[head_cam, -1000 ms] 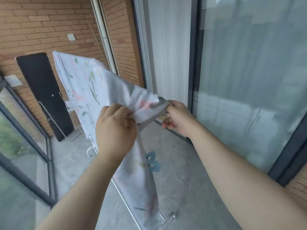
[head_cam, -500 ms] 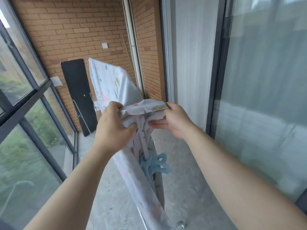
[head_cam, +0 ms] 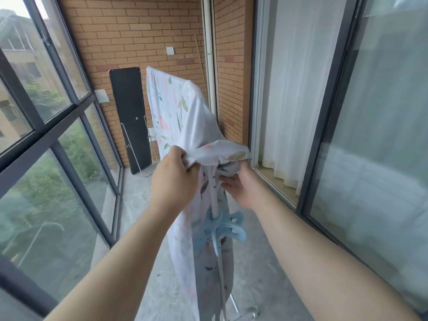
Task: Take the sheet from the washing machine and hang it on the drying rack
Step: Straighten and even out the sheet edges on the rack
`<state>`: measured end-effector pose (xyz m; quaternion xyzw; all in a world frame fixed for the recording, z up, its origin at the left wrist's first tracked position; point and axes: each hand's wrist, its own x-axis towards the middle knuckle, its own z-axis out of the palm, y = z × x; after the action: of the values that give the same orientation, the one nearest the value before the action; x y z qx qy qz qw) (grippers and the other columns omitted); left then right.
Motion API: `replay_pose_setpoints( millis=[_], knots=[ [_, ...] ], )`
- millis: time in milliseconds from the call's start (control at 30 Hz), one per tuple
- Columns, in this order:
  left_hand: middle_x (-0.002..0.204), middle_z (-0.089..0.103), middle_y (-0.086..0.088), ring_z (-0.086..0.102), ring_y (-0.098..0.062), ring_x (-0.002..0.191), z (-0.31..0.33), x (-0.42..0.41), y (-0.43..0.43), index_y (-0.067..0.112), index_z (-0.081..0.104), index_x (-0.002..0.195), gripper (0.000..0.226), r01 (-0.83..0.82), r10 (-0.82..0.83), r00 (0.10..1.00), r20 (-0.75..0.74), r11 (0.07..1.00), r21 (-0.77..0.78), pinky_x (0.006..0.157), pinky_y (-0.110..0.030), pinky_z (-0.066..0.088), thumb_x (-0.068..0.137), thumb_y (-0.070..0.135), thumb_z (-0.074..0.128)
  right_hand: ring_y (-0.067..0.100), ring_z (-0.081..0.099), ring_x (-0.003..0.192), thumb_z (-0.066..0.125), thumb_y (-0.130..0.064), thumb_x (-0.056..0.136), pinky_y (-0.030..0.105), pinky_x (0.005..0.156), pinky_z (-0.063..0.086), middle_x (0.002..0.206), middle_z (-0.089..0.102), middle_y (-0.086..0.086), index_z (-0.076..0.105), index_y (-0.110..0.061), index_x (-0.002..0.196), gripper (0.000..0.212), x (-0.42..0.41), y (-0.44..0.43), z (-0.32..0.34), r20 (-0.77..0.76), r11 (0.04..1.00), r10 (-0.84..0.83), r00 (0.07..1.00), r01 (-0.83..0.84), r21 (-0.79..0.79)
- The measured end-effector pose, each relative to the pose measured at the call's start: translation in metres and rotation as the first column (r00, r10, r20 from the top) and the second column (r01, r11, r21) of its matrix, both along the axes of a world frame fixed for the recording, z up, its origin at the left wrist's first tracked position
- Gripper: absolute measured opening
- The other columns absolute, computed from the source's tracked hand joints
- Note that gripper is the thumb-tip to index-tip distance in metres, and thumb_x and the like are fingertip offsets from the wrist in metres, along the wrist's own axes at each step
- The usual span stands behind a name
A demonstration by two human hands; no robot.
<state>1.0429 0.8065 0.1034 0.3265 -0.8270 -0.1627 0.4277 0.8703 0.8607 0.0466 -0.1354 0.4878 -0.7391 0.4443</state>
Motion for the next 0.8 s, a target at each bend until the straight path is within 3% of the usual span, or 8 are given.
replay_pose_setpoints(
  millis=[100, 167, 233, 300, 367, 567, 667, 800],
  knots=[
    [0.074, 0.053, 0.000, 0.049, -0.019, 0.065, -0.003, -0.006, -0.006, 0.011, 0.044, 0.085, 0.013, -0.081, 0.082, 0.996, 0.034, 0.996, -0.034, 0.051, -0.033, 0.035, 0.092, 0.018, 0.053, 0.029, 0.061, 0.110, 0.054, -0.011, 0.093, 0.035, 0.096, 0.049, 0.116, 0.065, 0.013, 0.060, -0.010, 0.117, 0.025, -0.013, -0.014, -0.017, -0.001, 0.997, 0.070, 0.998, -0.070, 0.030],
    [0.073, 0.053, 0.000, 0.048, -0.016, 0.064, -0.005, -0.010, -0.011, 0.011, 0.044, 0.084, 0.013, -0.132, 0.133, 0.991, 0.027, 0.990, -0.042, 0.050, -0.032, 0.031, 0.092, 0.018, 0.052, 0.026, 0.059, 0.092, 0.049, 0.003, 0.082, 0.028, 0.076, 0.049, 0.101, 0.063, 0.014, 0.063, -0.008, 0.102, 0.026, -0.019, -0.022, -0.029, -0.122, 0.977, 0.163, 0.979, -0.143, 0.159],
    [0.074, 0.054, -0.002, 0.049, -0.019, 0.065, -0.008, -0.016, -0.015, 0.012, 0.044, 0.084, 0.012, -0.198, 0.199, 0.980, 0.011, 0.980, -0.032, 0.051, -0.033, 0.032, 0.092, 0.016, 0.052, 0.021, 0.063, 0.079, 0.051, 0.012, 0.082, 0.021, 0.060, 0.049, 0.084, 0.068, 0.009, 0.065, -0.006, 0.087, 0.024, -0.026, -0.030, -0.036, -0.358, 0.903, 0.345, 0.868, -0.204, 0.378],
    [0.073, 0.054, -0.003, 0.048, -0.022, 0.065, -0.012, -0.022, -0.018, 0.014, 0.041, 0.082, 0.014, -0.240, 0.240, 0.971, 0.005, 0.971, -0.009, 0.051, -0.034, 0.031, 0.090, 0.013, 0.052, 0.019, 0.067, 0.081, 0.060, 0.010, 0.080, 0.021, 0.065, 0.053, 0.084, 0.073, 0.010, 0.069, -0.006, 0.083, 0.019, -0.034, -0.038, -0.040, -0.444, 0.835, 0.485, 0.754, -0.246, 0.493],
    [0.074, 0.053, -0.001, 0.047, -0.021, 0.065, -0.016, -0.031, -0.019, 0.016, 0.041, 0.082, 0.015, -0.297, 0.297, 0.955, 0.006, 0.955, 0.012, 0.051, -0.034, 0.030, 0.088, 0.012, 0.054, 0.019, 0.066, 0.082, 0.065, 0.003, 0.079, 0.027, 0.072, 0.053, 0.089, 0.072, 0.016, 0.070, -0.010, 0.086, 0.016, -0.047, -0.049, -0.047, -0.401, 0.794, 0.558, 0.726, -0.328, 0.512],
    [0.090, 0.051, 0.004, 0.046, -0.020, 0.086, -0.037, -0.042, -0.021, 0.018, 0.045, 0.089, 0.019, -0.400, 0.400, 0.915, -0.041, 0.916, 0.009, 0.063, -0.029, 0.032, 0.083, 0.013, 0.063, 0.021, 0.054, 0.063, 0.071, -0.012, 0.080, 0.028, 0.058, 0.037, 0.089, 0.063, 0.015, 0.067, -0.011, 0.094, 0.014, -0.067, -0.069, -0.052, -0.133, 0.692, 0.708, 0.693, -0.644, 0.327],
    [0.100, 0.051, 0.003, 0.044, -0.019, 0.096, -0.049, -0.045, -0.020, 0.018, 0.049, 0.098, 0.025, -0.476, 0.477, 0.878, -0.046, 0.879, 0.034, 0.076, -0.031, 0.036, 0.083, 0.019, 0.069, 0.018, 0.054, 0.061, 0.075, -0.026, 0.088, 0.028, 0.055, 0.036, 0.088, 0.063, 0.013, 0.065, -0.013, 0.104, 0.023, -0.076, -0.077, -0.059, -0.143, 0.669, 0.735, 0.663, -0.673, 0.315],
    [0.101, 0.050, 0.008, 0.042, -0.016, 0.100, -0.056, -0.049, -0.020, 0.018, 0.051, 0.101, 0.020, -0.520, 0.522, 0.853, 0.003, 0.850, 0.084, 0.075, -0.031, 0.035, 0.087, 0.024, 0.065, 0.011, 0.044, 0.047, 0.069, -0.038, 0.094, 0.019, 0.040, 0.031, 0.063, 0.053, 0.002, 0.057, -0.016, 0.086, 0.027, -0.078, -0.082, -0.053, -0.196, 0.641, 0.756, 0.625, -0.645, 0.415]
  ],
)
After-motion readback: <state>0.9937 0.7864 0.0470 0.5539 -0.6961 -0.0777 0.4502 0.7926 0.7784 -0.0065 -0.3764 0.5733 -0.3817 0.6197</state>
